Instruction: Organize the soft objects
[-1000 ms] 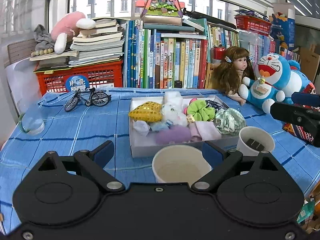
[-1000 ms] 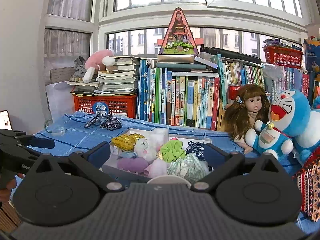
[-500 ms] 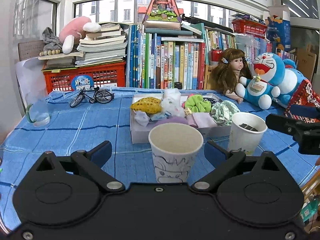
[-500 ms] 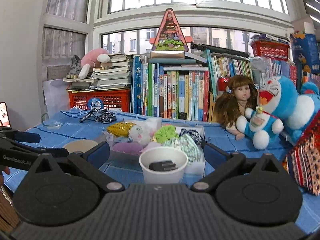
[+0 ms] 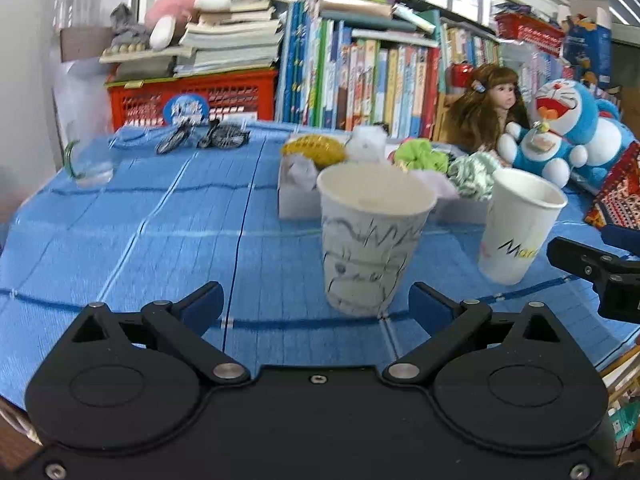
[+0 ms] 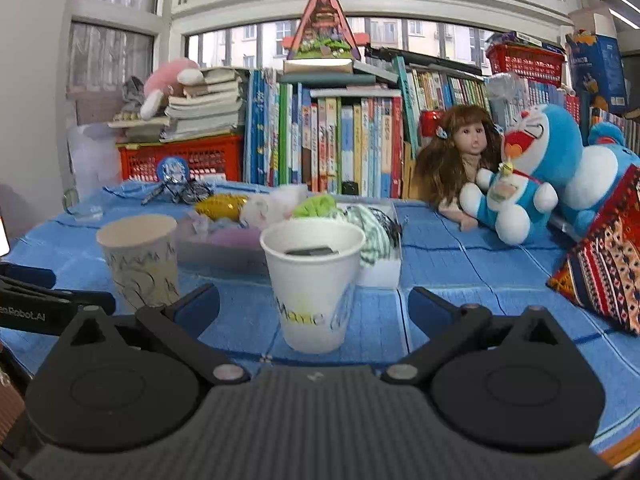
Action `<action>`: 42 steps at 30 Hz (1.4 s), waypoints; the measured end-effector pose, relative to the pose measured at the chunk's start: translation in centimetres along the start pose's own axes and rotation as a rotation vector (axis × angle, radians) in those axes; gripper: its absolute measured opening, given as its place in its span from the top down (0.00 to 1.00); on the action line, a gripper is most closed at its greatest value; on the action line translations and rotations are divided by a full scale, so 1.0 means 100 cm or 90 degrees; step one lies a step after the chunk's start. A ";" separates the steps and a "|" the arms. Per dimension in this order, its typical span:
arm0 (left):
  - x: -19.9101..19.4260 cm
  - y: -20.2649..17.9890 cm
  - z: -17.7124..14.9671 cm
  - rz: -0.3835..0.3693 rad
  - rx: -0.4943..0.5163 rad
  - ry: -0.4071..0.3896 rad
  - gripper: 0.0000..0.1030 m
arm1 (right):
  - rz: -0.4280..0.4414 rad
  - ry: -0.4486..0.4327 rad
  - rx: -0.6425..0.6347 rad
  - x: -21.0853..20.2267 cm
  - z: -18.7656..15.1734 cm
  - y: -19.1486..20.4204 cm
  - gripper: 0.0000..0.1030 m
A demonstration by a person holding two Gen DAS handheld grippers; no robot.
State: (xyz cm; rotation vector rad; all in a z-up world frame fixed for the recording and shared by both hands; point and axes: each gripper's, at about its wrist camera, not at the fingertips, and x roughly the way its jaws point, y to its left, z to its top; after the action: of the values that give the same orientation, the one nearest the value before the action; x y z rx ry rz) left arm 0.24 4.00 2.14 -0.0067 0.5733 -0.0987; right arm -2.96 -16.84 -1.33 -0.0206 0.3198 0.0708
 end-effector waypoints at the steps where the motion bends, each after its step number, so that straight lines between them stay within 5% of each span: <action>1: 0.002 0.000 -0.002 0.003 -0.002 0.002 0.04 | -0.005 0.004 -0.001 0.001 -0.003 0.000 0.00; 16: 0.028 -0.013 -0.027 0.039 0.001 0.033 0.03 | -0.048 0.051 0.014 0.019 -0.033 -0.002 0.00; 42: 0.033 -0.017 -0.030 0.051 0.006 0.026 0.00 | -0.041 0.094 0.008 0.033 -0.048 0.005 0.00</action>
State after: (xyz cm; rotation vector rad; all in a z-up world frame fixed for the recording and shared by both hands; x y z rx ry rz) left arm 1.24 2.08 -2.16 0.0279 0.6127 -0.0239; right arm -1.34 -16.30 -6.92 -0.0239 0.4667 0.0031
